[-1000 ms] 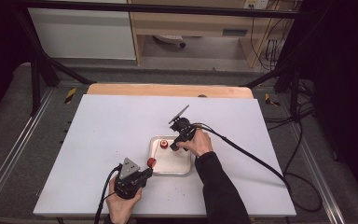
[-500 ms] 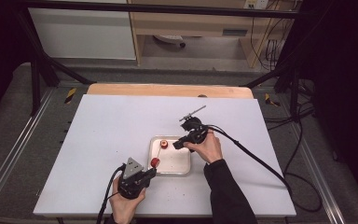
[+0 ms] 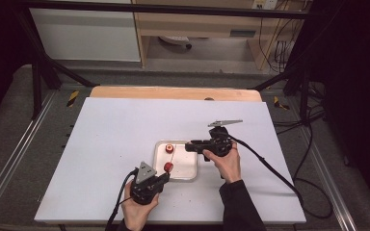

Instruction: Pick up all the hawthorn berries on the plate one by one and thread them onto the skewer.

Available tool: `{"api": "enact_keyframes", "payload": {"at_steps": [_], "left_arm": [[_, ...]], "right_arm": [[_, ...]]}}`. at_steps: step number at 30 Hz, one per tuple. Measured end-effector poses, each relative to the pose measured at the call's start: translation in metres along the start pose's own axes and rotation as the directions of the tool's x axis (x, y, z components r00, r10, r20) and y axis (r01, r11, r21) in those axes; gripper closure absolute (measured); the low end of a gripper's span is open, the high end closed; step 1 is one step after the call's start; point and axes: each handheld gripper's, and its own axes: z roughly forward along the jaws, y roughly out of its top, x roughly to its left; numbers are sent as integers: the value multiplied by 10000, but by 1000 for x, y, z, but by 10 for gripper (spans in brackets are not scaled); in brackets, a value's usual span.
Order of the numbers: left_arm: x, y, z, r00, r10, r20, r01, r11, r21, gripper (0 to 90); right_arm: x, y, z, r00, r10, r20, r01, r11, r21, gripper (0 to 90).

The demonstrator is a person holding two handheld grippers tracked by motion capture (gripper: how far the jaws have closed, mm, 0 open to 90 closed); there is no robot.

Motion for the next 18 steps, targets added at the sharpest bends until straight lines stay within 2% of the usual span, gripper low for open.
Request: {"api": "enact_keyframes", "payload": {"at_steps": [1, 2, 3, 4, 5, 6, 7, 8, 9, 10, 11, 12, 13, 14, 15, 16, 17, 18], "left_arm": [[-1, 0, 1, 10000, -18, 3, 18, 10000, -35, 882], [-3, 1, 2, 10000, -26, 46, 26, 10000, -16, 883], [-3, 1, 2, 10000, -26, 46, 26, 10000, -16, 883], [-6, 1, 3, 10000, -22, 57, 22, 10000, -56, 883], [-6, 1, 3, 10000, -22, 57, 22, 10000, -56, 883], [-9, 2, 4, 10000, -36, 82, 36, 10000, -43, 883], [-9, 2, 4, 10000, -36, 82, 36, 10000, -43, 883], [-11, 2, 6, 9999, -69, 150, 69, 10000, -59, 883], [-11, 2, 6, 9999, -69, 150, 69, 10000, -59, 883], [-13, 2, 8, 9998, -42, 183, 43, 10000, -46, 883], [-13, 2, 8, 9998, -42, 183, 43, 10000, -46, 883], [-16, 2, 9, 9998, -12, 218, 12, 10000, -25, 883], [-16, 2, 9, 9998, -12, 218, 12, 10000, -25, 882], [-17, 2, 10, 9997, -13, 245, 13, 10000, 0, 883], [-17, 2, 10, 9997, -13, 245, 13, 10000, 0, 883], [-18, 2, 11, 9997, -9, 249, 9, 10000, -16, 883], [-18, 2, 11, 9997, -9, 249, 9, 10000, -16, 883], [-18, 1, 10, 9996, 32, 268, -32, 10000, -15, 883]], "right_arm": [[-1, -5, -4, 9998, 149, -130, -155, 9988, -475, 619], [-1, -7, -5, 9996, 211, -171, -223, 9971, -724, 618], [-1, -7, -5, 9996, 211, -171, -223, 9971, -724, 618], [-1, -12, -9, 9985, 412, -368, -454, 9917, -1204, 619], [-1, -12, -9, 9985, 412, -368, -454, 9917, -1204, 619], [-1, -15, -12, 9977, 490, -477, -562, 9850, -1631, 619], [-1, -15, -12, 9977, 490, -477, -562, 9850, -1631, 619], [0, -19, -15, 9970, 545, -552, -650, 9756, -2097, 619], [0, -19, -15, 9970, 545, -552, -650, 9756, -2097, 619], [0, -22, -17, 9960, 615, -653, -760, 9651, -2506, 619], [0, -22, -17, 9960, 615, -653, -760, 9651, -2506, 619], [0, -25, -18, 9951, 653, -746, -841, 9545, -2860, 619], [0, -25, -18, 9951, 653, -746, -841, 9545, -2860, 619], [1, -27, -17, 9945, 721, -761, -926, 9443, -3157, 619], [1, -27, -17, 9945, 721, -761, -926, 9443, -3157, 619], [1, -30, -18, 9943, 775, -731, -981, 9333, -3455, 619], [1, -30, -18, 9943, 775, -731, -981, 9333, -3455, 619], [1, -31, -18, 9945, 790, -688, -992, 9219, -3745, 619]]}}
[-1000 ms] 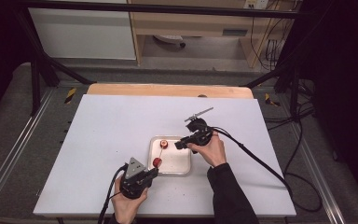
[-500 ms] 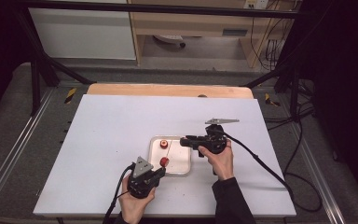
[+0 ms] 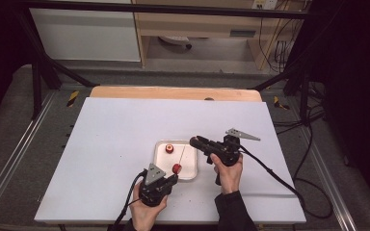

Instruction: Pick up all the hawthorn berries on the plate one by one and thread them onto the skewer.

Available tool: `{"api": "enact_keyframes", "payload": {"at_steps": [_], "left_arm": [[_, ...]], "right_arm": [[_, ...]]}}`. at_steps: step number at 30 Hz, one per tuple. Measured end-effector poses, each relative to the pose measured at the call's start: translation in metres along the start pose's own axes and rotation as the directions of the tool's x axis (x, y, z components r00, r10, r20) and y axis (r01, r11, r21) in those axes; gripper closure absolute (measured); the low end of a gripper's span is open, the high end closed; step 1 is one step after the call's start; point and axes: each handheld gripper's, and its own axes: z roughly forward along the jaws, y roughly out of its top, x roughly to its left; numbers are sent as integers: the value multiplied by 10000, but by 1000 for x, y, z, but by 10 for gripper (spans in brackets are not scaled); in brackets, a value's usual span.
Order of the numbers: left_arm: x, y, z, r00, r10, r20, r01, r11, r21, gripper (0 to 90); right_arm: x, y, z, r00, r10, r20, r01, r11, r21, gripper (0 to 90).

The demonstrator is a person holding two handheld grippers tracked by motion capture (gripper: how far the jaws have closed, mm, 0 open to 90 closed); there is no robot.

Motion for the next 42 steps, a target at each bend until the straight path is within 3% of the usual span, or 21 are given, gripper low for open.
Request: {"api": "enact_keyframes", "payload": {"at_steps": [12, 22, 42], "left_arm": [[-7, 0, 5, 9995, 299, 46, -300, 9994, 156, 883], [-12, 8, 6, 9995, 272, 132, -274, 9996, 122, 883], [-11, 10, 11, 9998, 35, 217, -41, 9996, 272, 883]], "right_arm": [[0, -1, -1, 9999, 93, 59, -86, 9943, -1059, 619], [2, -1, -2, 9998, 89, -184, -115, 9888, -1490, 619], [5, -8, 0, 9990, -188, -395, 131, 9900, -1403, 619]]}}
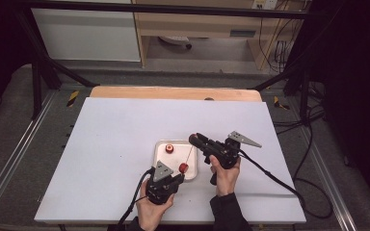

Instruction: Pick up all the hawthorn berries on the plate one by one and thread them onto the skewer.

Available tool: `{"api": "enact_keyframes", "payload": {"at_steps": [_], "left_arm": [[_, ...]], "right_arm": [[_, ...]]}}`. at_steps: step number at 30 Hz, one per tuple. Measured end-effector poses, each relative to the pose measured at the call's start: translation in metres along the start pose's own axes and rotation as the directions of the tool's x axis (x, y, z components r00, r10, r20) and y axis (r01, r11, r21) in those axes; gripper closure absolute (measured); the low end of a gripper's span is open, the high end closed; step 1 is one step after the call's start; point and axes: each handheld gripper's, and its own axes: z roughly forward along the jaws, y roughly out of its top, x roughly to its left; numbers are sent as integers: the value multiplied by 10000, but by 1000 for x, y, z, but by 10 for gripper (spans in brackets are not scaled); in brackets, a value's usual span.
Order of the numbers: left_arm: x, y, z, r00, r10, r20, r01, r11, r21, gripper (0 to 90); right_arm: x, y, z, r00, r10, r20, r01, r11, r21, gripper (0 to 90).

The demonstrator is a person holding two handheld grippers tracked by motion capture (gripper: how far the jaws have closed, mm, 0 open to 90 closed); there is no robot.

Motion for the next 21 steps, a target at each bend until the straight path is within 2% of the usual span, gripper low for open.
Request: {"api": "enact_keyframes", "payload": {"at_steps": [9, 21], "left_arm": [[1, 0, -1, 10000, -30, -29, 30, 10000, -28, 884], [2, 0, -1, 9999, -169, 26, 169, 9999, -22, 883]], "right_arm": [[-1, 1, 0, 9999, -90, 48, 90, 10000, 28, 619], [-2, -4, 2, 9998, -211, 9, 211, 9989, 411, 620]]}}
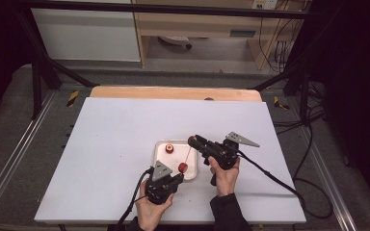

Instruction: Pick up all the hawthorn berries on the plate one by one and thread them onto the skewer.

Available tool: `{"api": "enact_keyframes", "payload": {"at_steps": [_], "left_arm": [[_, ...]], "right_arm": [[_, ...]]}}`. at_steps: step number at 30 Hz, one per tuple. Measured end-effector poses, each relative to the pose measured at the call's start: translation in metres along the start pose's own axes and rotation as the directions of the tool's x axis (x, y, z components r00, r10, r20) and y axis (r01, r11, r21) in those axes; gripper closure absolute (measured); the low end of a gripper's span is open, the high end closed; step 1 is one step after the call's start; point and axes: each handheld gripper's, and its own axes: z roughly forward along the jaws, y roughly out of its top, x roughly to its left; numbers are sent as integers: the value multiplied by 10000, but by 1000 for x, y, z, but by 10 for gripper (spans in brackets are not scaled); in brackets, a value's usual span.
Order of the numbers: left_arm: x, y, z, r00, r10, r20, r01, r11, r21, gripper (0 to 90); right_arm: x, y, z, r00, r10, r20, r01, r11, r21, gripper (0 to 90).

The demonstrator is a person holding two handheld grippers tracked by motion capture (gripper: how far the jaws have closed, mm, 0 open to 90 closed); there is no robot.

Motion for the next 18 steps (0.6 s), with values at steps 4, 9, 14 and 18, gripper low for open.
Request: {"api": "enact_keyframes", "payload": {"at_steps": [4, 9, 14, 18], "left_arm": [[1, 0, 0, 10000, -76, -14, 76, 10000, 35, 884], [-1, -1, 2, 9991, -304, 310, 304, 9995, 20, 884], [2, -2, 3, 9960, -651, 610, 650, 9979, 33, 884], [2, -3, 4, 9922, -903, 859, 904, 9959, 26, 884]], "right_arm": [[0, 0, 0, 9999, -89, -48, 90, 9998, 163, 620], [1, 0, -2, 9993, -336, -143, 339, 9992, 208, 620], [2, -1, -4, 9973, -726, -110, 729, 9970, 242, 620], [2, -1, -5, 9956, -930, -70, 932, 9951, 338, 620]]}}
